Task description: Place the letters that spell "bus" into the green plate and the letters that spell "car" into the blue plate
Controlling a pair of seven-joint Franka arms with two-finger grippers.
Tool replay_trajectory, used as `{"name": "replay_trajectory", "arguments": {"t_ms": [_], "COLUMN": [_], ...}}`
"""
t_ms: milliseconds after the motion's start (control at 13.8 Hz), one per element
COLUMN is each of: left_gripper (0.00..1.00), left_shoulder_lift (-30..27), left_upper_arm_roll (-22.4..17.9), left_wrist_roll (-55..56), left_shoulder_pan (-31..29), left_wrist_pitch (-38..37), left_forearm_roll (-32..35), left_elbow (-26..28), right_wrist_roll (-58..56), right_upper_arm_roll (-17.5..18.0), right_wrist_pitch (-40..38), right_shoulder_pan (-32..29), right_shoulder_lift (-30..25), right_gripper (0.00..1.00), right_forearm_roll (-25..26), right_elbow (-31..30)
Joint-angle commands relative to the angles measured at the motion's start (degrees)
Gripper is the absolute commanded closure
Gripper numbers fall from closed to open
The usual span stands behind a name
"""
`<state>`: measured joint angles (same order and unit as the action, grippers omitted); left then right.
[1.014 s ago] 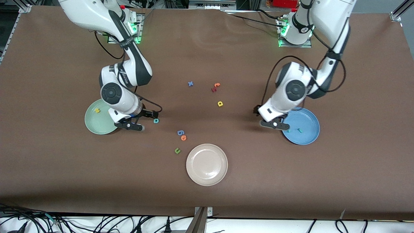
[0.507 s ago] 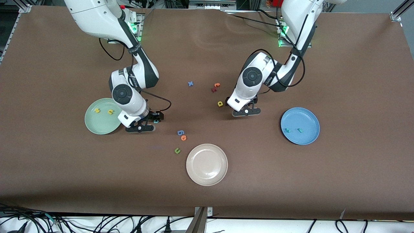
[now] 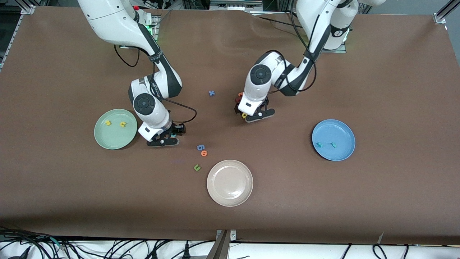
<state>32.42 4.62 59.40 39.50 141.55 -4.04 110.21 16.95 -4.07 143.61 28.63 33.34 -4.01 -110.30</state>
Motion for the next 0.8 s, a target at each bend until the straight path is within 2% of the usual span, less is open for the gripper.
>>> {"name": "replay_trajectory", "arguments": {"t_ms": [0, 217, 362, 435, 652, 725], "left_gripper": [0.00, 0.00, 0.00, 0.03, 0.04, 0.10], "left_shoulder_lift": [1.86, 3.17, 3.62, 3.97, 4.85, 4.85], "left_upper_arm_roll": [-0.84, -0.84, -0.84, -0.84, -0.84, -0.84], "left_wrist_roll": [0.63, 0.63, 0.80, 0.80, 1.07, 1.15], "left_shoulder_pan": [0.58, 0.67, 0.67, 0.67, 0.67, 0.84], "left_wrist_pitch": [0.83, 1.98, 1.98, 1.98, 1.98, 1.98], "left_forearm_roll": [-1.41, -1.41, -1.41, -1.32, -1.41, -1.32], "left_elbow": [-1.49, -2.63, -2.90, -3.68, -4.57, -4.57], "right_wrist_roll": [-0.07, 2.82, 3.00, 3.18, 3.27, 3.27], "right_upper_arm_roll": [-0.14, -0.23, -0.14, -0.23, -0.23, -0.23], "right_wrist_pitch": [0.44, 0.44, 0.27, 0.27, 0.27, 0.36], "right_shoulder_pan": [0.02, 0.11, -0.07, -0.24, -0.33, -0.33], "right_shoulder_lift": [0.84, 1.11, 1.28, 1.37, 1.55, 1.55], "right_gripper": [0.30, 0.32, 0.46, 0.46, 0.46, 0.47], "right_forearm_roll": [0.50, 0.59, 0.41, 0.41, 0.32, 0.32], "right_elbow": [0.87, 0.87, 0.87, 0.79, 0.87, 0.87]}}
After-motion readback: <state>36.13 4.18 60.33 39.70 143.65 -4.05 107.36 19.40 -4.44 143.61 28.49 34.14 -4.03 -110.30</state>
